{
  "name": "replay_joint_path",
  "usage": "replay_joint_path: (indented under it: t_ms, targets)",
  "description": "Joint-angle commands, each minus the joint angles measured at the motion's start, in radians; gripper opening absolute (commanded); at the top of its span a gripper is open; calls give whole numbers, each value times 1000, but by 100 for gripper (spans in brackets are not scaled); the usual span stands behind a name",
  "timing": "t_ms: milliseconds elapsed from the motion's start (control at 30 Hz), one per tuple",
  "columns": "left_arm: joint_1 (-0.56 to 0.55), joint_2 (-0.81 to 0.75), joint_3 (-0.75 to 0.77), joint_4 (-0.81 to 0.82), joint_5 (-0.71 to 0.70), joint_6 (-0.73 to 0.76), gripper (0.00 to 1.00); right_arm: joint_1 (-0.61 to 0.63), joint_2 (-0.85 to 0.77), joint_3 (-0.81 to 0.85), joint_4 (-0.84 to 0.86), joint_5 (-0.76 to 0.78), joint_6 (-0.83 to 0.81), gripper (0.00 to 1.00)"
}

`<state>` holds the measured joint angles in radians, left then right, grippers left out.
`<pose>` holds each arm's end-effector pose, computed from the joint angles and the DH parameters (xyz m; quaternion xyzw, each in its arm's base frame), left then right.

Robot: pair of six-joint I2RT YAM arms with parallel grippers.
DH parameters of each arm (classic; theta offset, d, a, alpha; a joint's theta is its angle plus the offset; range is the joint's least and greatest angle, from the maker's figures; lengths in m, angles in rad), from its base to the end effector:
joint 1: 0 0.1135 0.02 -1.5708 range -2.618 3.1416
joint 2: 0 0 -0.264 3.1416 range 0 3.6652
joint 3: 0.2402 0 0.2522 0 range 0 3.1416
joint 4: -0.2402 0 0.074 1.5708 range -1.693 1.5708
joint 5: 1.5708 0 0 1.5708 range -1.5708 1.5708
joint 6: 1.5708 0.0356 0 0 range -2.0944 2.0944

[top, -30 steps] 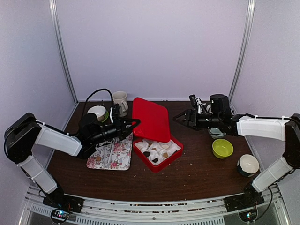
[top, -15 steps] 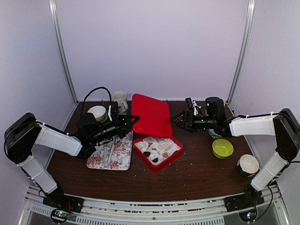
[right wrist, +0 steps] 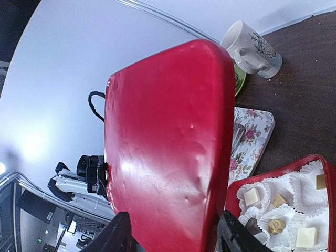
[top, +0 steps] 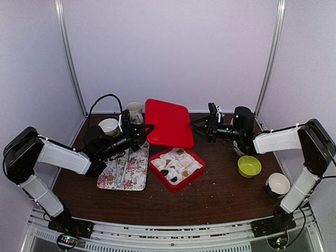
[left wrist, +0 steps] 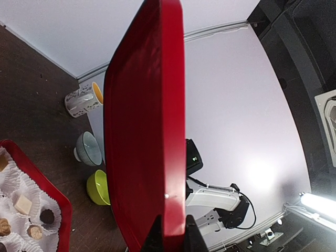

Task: Pack the chocolate
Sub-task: Pass from the left arm to the right

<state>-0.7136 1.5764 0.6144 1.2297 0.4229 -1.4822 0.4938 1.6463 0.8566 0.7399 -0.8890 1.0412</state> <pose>0.2274 -0.2162 0.2390 -0.0676 0.6122 -0.7501 0.2408 0.2962 0.1908 0.2402 -0.1086 0.7099 0.6563 0.2315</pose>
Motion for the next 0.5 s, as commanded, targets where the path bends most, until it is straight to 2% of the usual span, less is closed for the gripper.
replay_joint_path:
  t_ms: [0,67,200,467]
  targets:
    - [-7,-23,36,77,23,15,7,6,-7,1,92,-50,43,57]
    - [-7,-4,36,133,26,-12,7,6,-6,14,12,-40,13,64]
    - [-8,8,48,164,38,-41,7,7,-11,21,-82,2,-75,67]
    - [-8,15,45,124,35,-26,7,6,17,-22,277,-75,166,41]
